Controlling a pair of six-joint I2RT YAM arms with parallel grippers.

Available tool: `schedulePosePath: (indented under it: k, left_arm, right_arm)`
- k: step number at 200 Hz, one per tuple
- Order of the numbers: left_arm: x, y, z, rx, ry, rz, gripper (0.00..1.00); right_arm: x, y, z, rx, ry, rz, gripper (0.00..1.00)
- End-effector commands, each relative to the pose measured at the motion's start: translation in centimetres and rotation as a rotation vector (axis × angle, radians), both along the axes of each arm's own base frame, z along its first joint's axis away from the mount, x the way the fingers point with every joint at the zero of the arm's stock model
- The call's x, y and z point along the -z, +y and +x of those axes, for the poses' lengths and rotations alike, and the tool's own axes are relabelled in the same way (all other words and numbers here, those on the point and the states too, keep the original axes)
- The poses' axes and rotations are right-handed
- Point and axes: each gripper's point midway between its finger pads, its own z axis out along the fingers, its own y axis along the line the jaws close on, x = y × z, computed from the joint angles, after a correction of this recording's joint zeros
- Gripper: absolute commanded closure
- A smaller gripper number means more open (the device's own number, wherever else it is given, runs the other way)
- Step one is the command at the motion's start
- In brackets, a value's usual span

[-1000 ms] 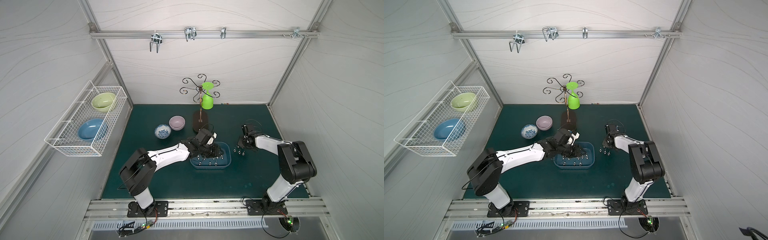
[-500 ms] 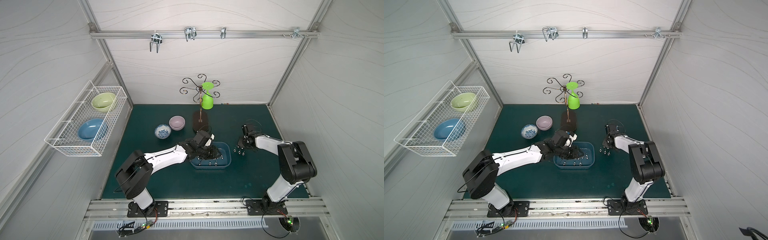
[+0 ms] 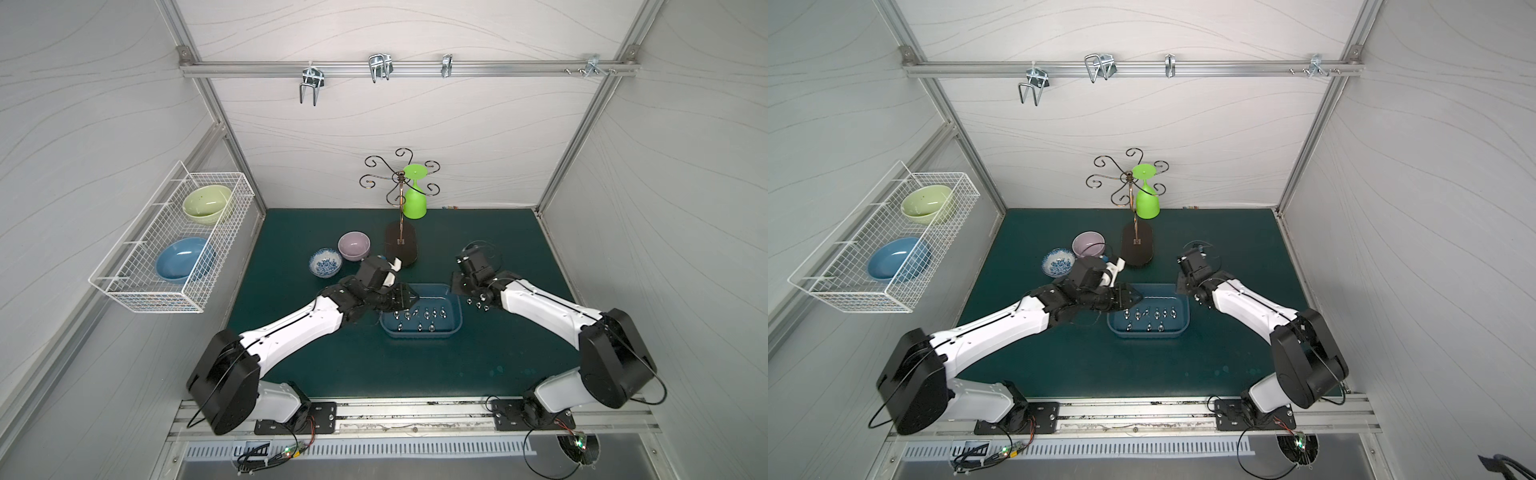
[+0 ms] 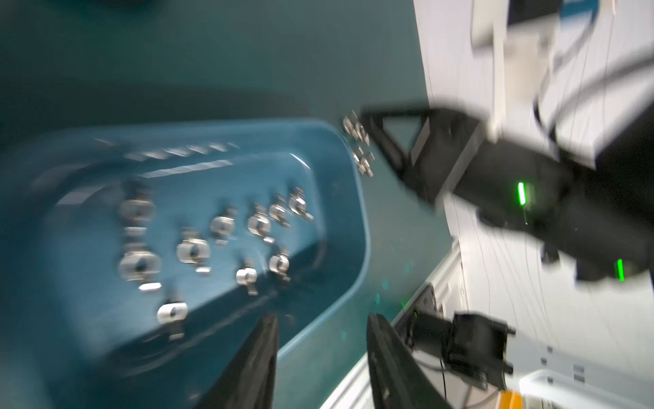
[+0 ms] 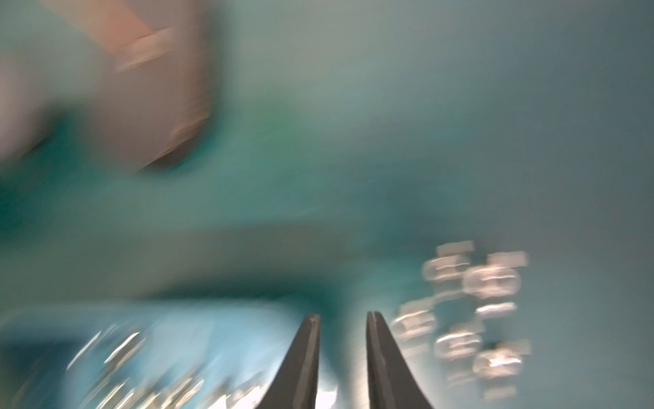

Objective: Take out the wing nut from the storage box
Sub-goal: Pick up the wing nut from the storage box.

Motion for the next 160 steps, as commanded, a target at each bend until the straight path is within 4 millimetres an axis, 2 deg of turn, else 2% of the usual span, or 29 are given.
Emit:
schedulePosePath:
  k: [1,13,27,63,92,160]
  left_arm:
    - [2.0,5.2,0.6,-0.132,0.036,0.066,0.54]
    - [2.8,7.2,0.5,-0.195,0.055,0.061,0.54]
    - [3.3,8.9,0.1,-0.245,0.058,0.057,0.54]
    - [3.7,10.8,-0.7,-0.294,0.035,0.081,0.53]
    - [4.0,11.3,-0.5,-0.314,0.038,0.087,0.53]
    - [4.8,10.1,-0.1,-0.284,0.074,0.036,0.53]
  right_arm:
    - [0.4,4.8,-2.7,-0.097,0.041,0.004,0.71]
    - [0.8,7.5,-3.3,-0.143,0.049,0.01,0.7]
    - [1.7,9.8,-3.3,-0.172,0.079,0.027,0.68]
    - [3.5,12.6,-1.9,-0.183,0.124,0.054,0.64]
    - [4.8,13.7,-1.7,-0.188,0.167,0.053,0.64]
    - [7.4,14.0,-1.7,-0.165,0.227,0.029,0.62]
